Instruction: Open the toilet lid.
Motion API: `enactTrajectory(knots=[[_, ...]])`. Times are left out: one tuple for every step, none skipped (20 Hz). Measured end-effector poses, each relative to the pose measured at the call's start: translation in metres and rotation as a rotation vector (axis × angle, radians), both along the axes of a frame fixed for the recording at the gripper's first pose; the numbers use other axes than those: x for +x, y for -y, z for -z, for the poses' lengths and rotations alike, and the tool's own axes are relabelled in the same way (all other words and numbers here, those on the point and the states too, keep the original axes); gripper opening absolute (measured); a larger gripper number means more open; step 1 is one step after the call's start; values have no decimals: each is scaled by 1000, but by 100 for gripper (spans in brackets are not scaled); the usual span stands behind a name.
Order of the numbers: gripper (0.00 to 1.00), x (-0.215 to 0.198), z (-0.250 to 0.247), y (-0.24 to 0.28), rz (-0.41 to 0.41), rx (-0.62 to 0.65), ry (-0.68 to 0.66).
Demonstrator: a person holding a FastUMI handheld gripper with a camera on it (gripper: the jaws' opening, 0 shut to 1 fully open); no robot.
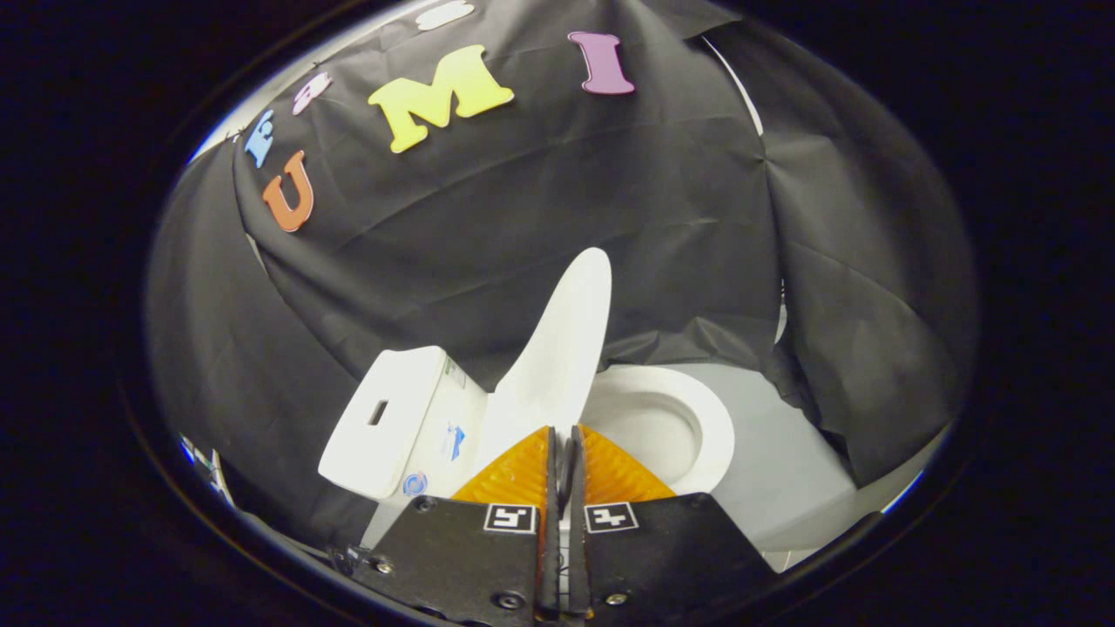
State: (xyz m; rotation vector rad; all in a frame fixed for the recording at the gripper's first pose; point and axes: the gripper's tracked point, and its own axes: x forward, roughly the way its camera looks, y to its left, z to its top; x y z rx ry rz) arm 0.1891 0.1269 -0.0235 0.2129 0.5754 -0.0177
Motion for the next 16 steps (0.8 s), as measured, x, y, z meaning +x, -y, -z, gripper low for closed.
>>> enactTrajectory(knots=[[7, -1, -2, -3, 0, -6, 3], [7, -2, -4, -7, -1, -9, 8], [7, -2, -5, -10, -5, -14, 11], [8, -2, -8, -14, -7, -17, 14], [8, -2, -11, -18, -12, -24, 17], [8, -2, -13, -23, -16, -36, 18], [8, -1, -16, -29, -20, -48, 20], [8, 1, -19, -33, -22, -63, 20], [8, 3, -21, -37, -24, -77, 20], [8, 4, -23, -41, -26, -93, 21], [8, 6, -26, -46, -32, -106, 24], [8, 6, -28, -51, -41, -118, 30], [8, 7, -30, -58, -49, -124, 33], [8, 7, -33, -63, -57, -132, 37], [8, 7, -34, -69, -61, -140, 39], [9, 7, -35, -74, -64, -153, 41]])
